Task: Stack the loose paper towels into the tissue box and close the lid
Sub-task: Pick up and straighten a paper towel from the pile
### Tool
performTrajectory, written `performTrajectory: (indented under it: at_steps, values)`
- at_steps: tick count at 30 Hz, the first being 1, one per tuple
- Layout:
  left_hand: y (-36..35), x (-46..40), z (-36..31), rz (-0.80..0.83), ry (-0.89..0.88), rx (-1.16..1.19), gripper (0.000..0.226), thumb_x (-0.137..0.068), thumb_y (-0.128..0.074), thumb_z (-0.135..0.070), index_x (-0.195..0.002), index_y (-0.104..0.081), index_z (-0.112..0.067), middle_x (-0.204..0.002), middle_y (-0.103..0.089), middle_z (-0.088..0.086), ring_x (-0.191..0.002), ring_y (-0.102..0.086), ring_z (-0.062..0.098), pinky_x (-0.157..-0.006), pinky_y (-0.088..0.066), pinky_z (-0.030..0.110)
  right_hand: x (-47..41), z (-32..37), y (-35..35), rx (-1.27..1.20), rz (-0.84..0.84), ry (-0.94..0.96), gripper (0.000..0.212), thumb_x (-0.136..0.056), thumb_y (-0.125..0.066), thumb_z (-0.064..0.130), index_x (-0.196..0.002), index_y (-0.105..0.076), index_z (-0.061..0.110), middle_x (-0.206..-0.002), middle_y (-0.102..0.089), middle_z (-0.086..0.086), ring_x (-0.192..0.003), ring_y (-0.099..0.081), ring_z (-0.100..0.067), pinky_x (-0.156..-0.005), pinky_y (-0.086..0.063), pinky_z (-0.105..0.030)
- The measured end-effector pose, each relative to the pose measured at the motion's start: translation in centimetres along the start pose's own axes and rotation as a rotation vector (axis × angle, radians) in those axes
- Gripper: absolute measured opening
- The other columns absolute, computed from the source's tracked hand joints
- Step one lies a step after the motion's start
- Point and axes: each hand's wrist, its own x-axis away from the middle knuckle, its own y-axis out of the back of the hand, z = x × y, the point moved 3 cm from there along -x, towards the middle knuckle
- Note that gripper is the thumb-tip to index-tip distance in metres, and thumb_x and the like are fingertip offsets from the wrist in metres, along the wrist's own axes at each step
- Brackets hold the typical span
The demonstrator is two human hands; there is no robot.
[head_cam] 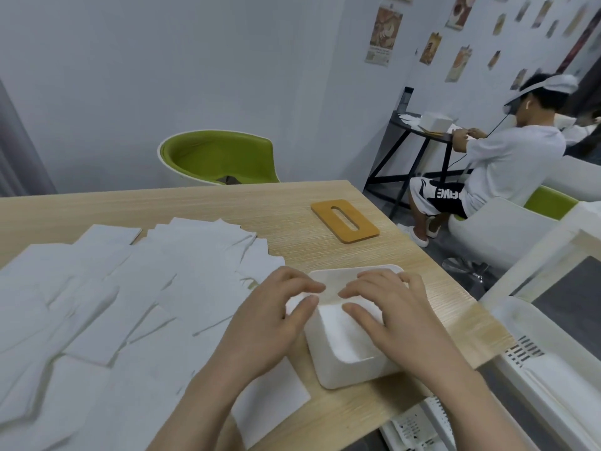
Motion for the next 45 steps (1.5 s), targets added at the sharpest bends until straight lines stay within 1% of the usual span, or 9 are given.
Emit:
performTrajectory:
  at_steps: [6, 12, 18, 24, 29, 33, 36, 41, 45]
  values:
    - [4.4, 3.3, 2.8, -0.121, 0.099, -0.01, 0.019, -0.094, -0.056, -0.028, -0.102, -0.069, -0.04, -0.107, -0.059, -0.026, -0.106, -0.054, -0.007, -0.09, -0.049, 0.03, -0.7, 4.8, -1.5, -0.073, -0.007, 0.058, 0.013, -0.093, -0.059, 0.032, -0.104, -0.066, 0.032, -0.106, -0.062, 0.022, -0.112, -0.048, 0.001, -0.095, -0.013, -0.02]
    - [8.2, 7.1, 5.8, -0.216, 0.225, 0.023, 0.02, -0.095, -0.057, -0.025, -0.101, -0.069, -0.039, -0.104, -0.061, -0.025, -0.102, -0.056, -0.009, -0.087, -0.049, 0.026, -0.8, 8.1, -3.7, -0.113, 0.016, 0.061, 0.013, -0.091, -0.059, 0.031, -0.102, -0.067, 0.032, -0.105, -0.062, 0.023, -0.114, -0.047, 0.002, -0.098, -0.009, -0.017]
    - [10.2, 9.6, 7.9, -0.27, 0.31, 0.015, 0.02, -0.094, -0.058, -0.025, -0.101, -0.069, -0.039, -0.102, -0.062, -0.027, -0.099, -0.057, -0.009, -0.084, -0.051, 0.03, -1.1, 9.5, -5.5, -0.085, 0.061, 0.055, 0.016, -0.093, -0.057, 0.033, -0.107, -0.065, 0.035, -0.108, -0.059, 0.023, -0.116, -0.044, 0.003, -0.098, -0.008, -0.017]
    - [10.8, 10.6, 8.5, -0.279, 0.33, 0.027, 0.02, -0.093, -0.059, -0.024, -0.098, -0.068, -0.042, -0.1, -0.06, -0.032, -0.094, -0.058, -0.008, -0.08, -0.048, 0.024, -2.2, 11.4, -7.4, -0.11, 0.038, 0.09, 0.018, -0.091, -0.062, 0.029, -0.108, -0.067, 0.03, -0.109, -0.062, 0.016, -0.115, -0.049, -0.007, -0.091, -0.015, -0.02]
    - [10.9, 10.9, 8.8, -0.314, 0.364, 0.073, 0.02, -0.093, -0.06, -0.022, -0.097, -0.069, -0.039, -0.099, -0.065, -0.024, -0.093, -0.056, -0.012, -0.071, -0.042, 0.007, -3.2, 12.3, -10.5, -0.09, 0.082, 0.102, 0.038, -0.093, -0.054, 0.037, -0.131, -0.053, 0.036, -0.136, -0.046, 0.017, -0.132, -0.031, -0.007, -0.098, -0.013, -0.022]
    - [10.4, 10.7, 9.3, -0.3, 0.485, 0.178, 0.019, -0.093, -0.06, -0.019, -0.103, -0.071, -0.031, -0.101, -0.068, -0.014, -0.091, -0.062, -0.002, -0.085, -0.053, 0.029, -4.3, 12.8, -12.8, -0.057, 0.113, 0.118, 0.049, -0.09, -0.054, 0.044, -0.138, -0.044, 0.036, -0.147, -0.035, 0.014, -0.138, -0.021, -0.009, -0.104, -0.008, -0.03]
    - [10.2, 10.7, 9.7, -0.287, 0.532, 0.182, 0.019, -0.093, -0.06, -0.019, -0.106, -0.07, -0.029, -0.103, -0.069, -0.012, -0.096, -0.063, 0.003, -0.089, -0.053, 0.032, -4.8, 13.0, -13.5, -0.067, 0.055, 0.113, 0.041, -0.086, -0.062, 0.044, -0.124, -0.059, 0.03, -0.133, -0.052, 0.009, -0.13, -0.039, -0.014, -0.097, -0.013, -0.031]
    - [9.9, 11.1, 10.2, -0.281, 0.562, 0.192, 0.021, -0.092, -0.061, -0.021, -0.11, -0.069, -0.029, -0.107, -0.067, -0.015, -0.091, -0.06, -0.005, -0.081, -0.046, 0.016, -5.3, 13.6, -13.6, -0.131, -0.139, 0.097, 0.016, -0.081, -0.069, 0.031, -0.097, -0.07, 0.029, -0.1, -0.065, 0.015, -0.105, -0.056, -0.01, -0.088, -0.016, -0.027]
    - [10.0, 10.9, 9.8, -0.275, 0.583, 0.24, 0.024, -0.093, -0.061, -0.018, -0.114, -0.068, -0.025, -0.108, -0.068, -0.01, -0.098, -0.062, 0.002, -0.09, -0.05, 0.027, -4.9, 13.9, -13.4, -0.155, -0.2, 0.095, 0.01, -0.085, -0.069, 0.019, -0.087, -0.071, 0.029, -0.084, -0.064, 0.018, -0.092, -0.059, -0.008, -0.086, -0.022, -0.027]
